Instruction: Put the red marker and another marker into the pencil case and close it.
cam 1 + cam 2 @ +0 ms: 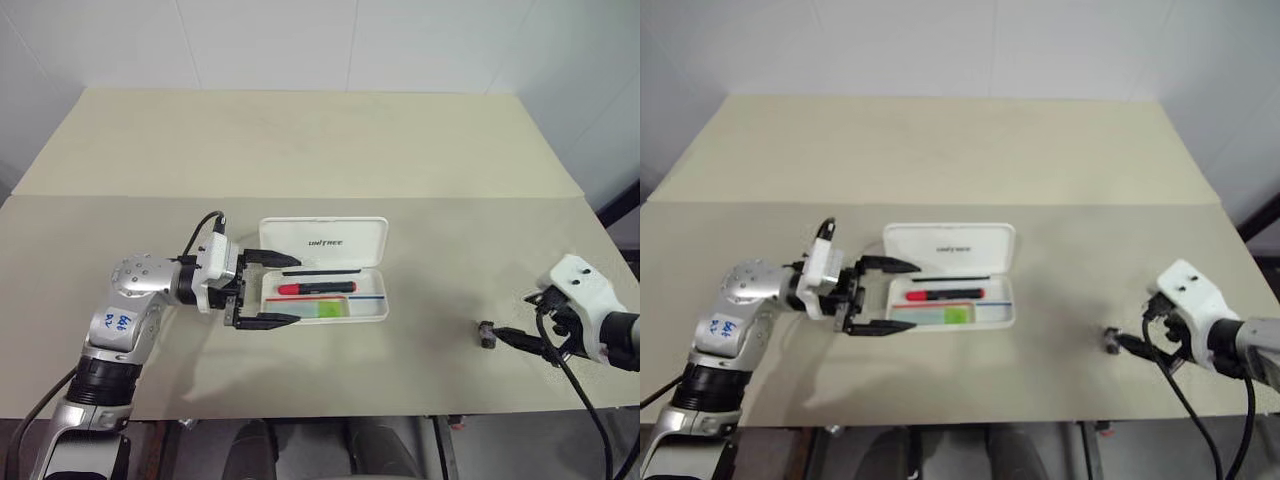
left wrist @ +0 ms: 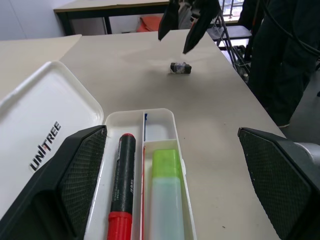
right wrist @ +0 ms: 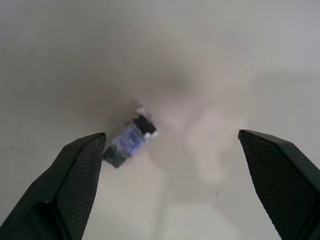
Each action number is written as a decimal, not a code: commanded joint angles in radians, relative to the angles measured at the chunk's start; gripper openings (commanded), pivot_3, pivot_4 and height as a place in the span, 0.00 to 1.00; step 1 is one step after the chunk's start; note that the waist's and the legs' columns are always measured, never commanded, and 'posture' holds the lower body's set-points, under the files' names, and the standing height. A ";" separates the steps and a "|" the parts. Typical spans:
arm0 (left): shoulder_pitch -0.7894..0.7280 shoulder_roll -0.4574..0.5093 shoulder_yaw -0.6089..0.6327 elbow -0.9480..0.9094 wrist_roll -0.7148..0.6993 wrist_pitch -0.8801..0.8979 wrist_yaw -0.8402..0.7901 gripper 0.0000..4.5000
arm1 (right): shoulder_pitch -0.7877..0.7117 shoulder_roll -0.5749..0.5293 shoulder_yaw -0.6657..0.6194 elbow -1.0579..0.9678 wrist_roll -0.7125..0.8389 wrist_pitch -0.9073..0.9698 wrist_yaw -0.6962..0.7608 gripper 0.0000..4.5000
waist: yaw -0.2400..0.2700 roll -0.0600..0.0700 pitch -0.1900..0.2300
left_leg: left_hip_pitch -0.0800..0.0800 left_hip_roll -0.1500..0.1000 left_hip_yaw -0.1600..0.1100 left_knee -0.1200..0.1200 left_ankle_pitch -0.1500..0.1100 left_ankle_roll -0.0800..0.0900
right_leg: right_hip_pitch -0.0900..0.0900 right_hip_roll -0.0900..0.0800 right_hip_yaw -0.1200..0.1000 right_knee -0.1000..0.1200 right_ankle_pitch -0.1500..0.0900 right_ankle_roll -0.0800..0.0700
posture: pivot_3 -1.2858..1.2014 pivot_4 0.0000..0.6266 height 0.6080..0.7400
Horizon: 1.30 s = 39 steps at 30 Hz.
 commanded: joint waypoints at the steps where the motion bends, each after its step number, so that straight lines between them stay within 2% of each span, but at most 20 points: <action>1: -0.034 -0.018 -0.004 0.009 -0.011 0.015 0.012 0.99 | -0.017 0.033 -0.042 -0.058 0.018 0.144 -0.072 1.00 | 0.001 0.000 0.000 | 0.000 0.000 0.000 0.000 0.000 0.000 | 0.000 0.000 0.000 0.000 0.000 0.000 | 0.52 0.24 1.00; 9: -0.043 0.004 0.018 0.006 -0.035 0.031 -0.006 0.99 | -0.171 0.170 -0.020 -0.017 0.012 0.387 -0.195 1.00 | -0.003 0.000 -0.001 | -0.001 0.000 0.001 -0.003 0.000 0.000 | 0.000 0.000 0.001 -0.005 0.000 0.000 | 0.52 0.24 1.00; 14: -0.036 0.016 0.021 -0.003 -0.034 0.032 -0.004 0.99 | -0.224 0.236 -0.016 0.032 0.051 0.397 -0.272 1.00 | -0.001 0.000 -0.001 | -0.002 0.000 0.001 -0.004 0.000 0.000 | 0.000 -0.001 0.000 -0.007 0.001 0.000 | 0.52 0.24 1.00; 18: -0.028 0.025 0.024 -0.013 -0.032 0.032 -0.002 0.99 | -0.240 0.248 -0.003 0.042 0.098 0.397 -0.332 1.00 | 0.000 0.000 -0.001 | -0.002 0.000 0.001 -0.005 -0.001 0.001 | 0.000 -0.001 0.000 -0.008 0.001 0.001 | 0.52 0.24 1.00; 30: -0.002 0.037 0.035 -0.042 -0.026 0.030 0.019 0.99 | -0.182 0.294 -0.004 -0.005 0.324 0.397 -0.562 1.00 | -0.002 0.000 -0.001 | -0.002 0.000 0.001 -0.009 -0.001 0.001 | -0.001 -0.001 0.000 -0.009 0.001 0.001 | 0.52 0.24 1.00; 35: 0.013 0.039 0.036 -0.061 -0.028 0.033 0.031 0.99 | -0.199 0.305 0.035 0.016 0.363 0.397 -0.640 1.00 | -0.003 -0.001 -0.001 | -0.002 0.000 0.001 -0.010 -0.001 0.001 | -0.001 -0.001 0.000 -0.009 0.001 0.001 | 0.52 0.24 1.00; 39: 0.014 0.041 0.039 -0.065 -0.027 0.034 0.037 1.00 | -0.223 0.305 0.049 0.038 0.382 0.397 -0.671 0.73 | -0.005 -0.002 -0.002 | -0.001 0.001 0.001 -0.010 -0.001 0.001 | -0.001 -0.001 0.000 -0.009 0.001 0.000 | 0.52 0.24 1.00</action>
